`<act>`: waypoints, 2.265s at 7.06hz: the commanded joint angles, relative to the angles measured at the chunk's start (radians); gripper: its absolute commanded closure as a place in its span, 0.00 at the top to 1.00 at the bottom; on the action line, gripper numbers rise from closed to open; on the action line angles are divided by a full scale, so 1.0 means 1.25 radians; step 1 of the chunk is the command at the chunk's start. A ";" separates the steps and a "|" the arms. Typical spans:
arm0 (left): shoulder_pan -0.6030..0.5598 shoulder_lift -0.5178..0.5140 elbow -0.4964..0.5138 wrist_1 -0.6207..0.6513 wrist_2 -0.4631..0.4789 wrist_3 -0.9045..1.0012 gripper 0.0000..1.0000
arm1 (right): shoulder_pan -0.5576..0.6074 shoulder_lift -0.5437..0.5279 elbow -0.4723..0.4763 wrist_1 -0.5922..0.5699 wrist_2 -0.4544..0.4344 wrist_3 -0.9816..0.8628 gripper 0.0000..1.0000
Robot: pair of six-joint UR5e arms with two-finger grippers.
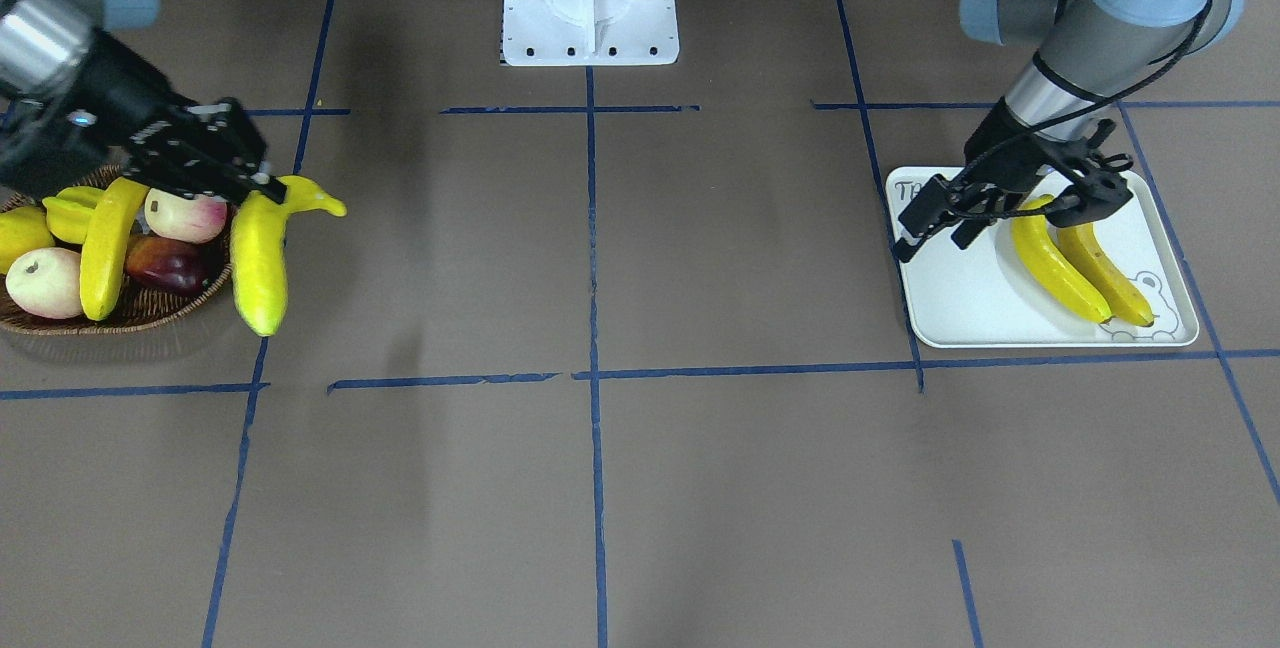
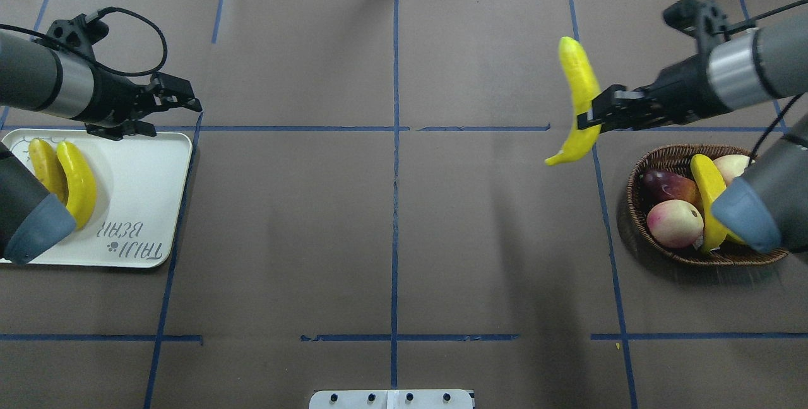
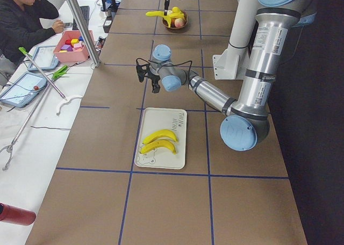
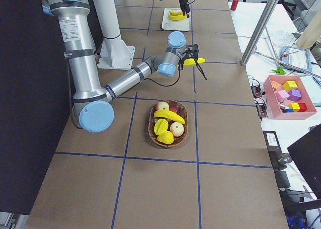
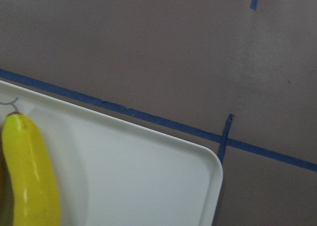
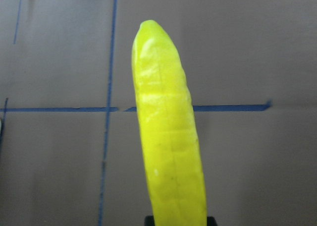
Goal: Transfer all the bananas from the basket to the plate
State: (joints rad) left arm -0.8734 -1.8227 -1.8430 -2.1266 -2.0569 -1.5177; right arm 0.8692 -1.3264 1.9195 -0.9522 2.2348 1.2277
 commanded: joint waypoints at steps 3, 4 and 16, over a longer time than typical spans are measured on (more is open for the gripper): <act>0.108 -0.186 0.025 -0.179 0.007 -0.257 0.99 | -0.225 0.170 -0.014 0.000 -0.200 0.095 0.01; 0.144 -0.217 0.035 -0.176 0.008 -0.256 0.99 | -0.230 0.171 -0.014 0.002 -0.200 0.094 0.01; 0.197 -0.348 0.166 -0.192 0.069 -0.250 0.00 | -0.241 0.176 -0.013 0.005 -0.201 0.098 0.99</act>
State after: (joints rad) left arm -0.6276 -2.2581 -1.6349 -2.3667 -1.9698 -1.8315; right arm 0.5663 -1.1061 1.9024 -0.9477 1.9836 1.3493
